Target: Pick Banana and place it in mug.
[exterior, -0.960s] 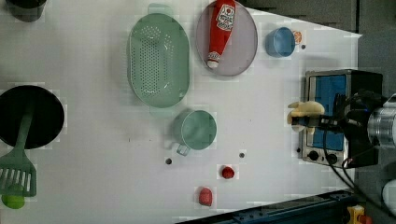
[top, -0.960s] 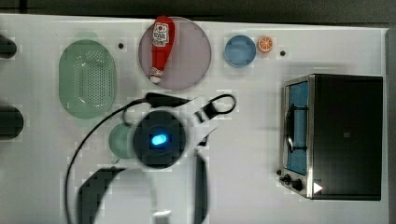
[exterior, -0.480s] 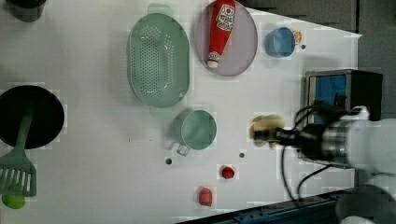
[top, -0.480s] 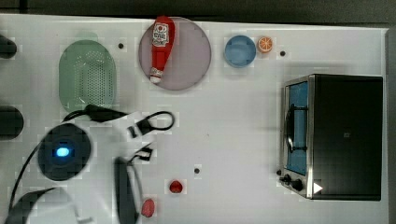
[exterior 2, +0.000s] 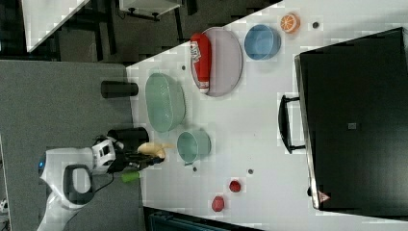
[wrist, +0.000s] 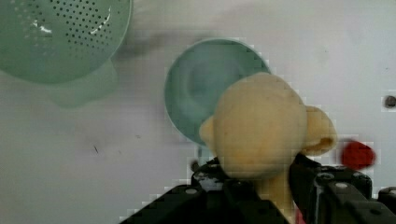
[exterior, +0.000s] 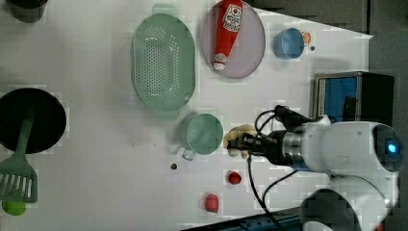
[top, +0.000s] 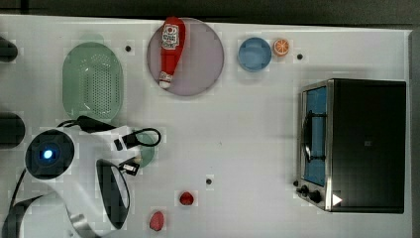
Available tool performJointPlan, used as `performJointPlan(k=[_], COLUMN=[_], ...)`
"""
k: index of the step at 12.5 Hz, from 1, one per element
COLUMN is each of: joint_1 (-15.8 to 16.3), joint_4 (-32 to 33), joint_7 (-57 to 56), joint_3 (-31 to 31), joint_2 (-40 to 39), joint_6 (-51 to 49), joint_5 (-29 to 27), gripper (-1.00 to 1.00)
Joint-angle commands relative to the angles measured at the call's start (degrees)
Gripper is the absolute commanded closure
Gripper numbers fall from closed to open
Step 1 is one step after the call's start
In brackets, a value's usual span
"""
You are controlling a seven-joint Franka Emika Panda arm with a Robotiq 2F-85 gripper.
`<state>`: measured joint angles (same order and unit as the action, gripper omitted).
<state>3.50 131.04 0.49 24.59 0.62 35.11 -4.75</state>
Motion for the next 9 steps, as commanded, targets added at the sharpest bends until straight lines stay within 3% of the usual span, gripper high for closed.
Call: performJointPlan(k=[1, 6, 9], joint_1=[-1.5, -1.6, -1.7], joint_4=[1.7, 3.5, 2.9], joint_7=[4.6, 4.6, 4.6], joint_3=[-0.2, -0.2, -0.6], joint_2=[-3.7, -5.2, -4.9], joint_6=[6.2, 8.2, 8.6], joint_5=[-1.0, -1.0, -1.0], gripper=[0.12, -1.00, -1.00])
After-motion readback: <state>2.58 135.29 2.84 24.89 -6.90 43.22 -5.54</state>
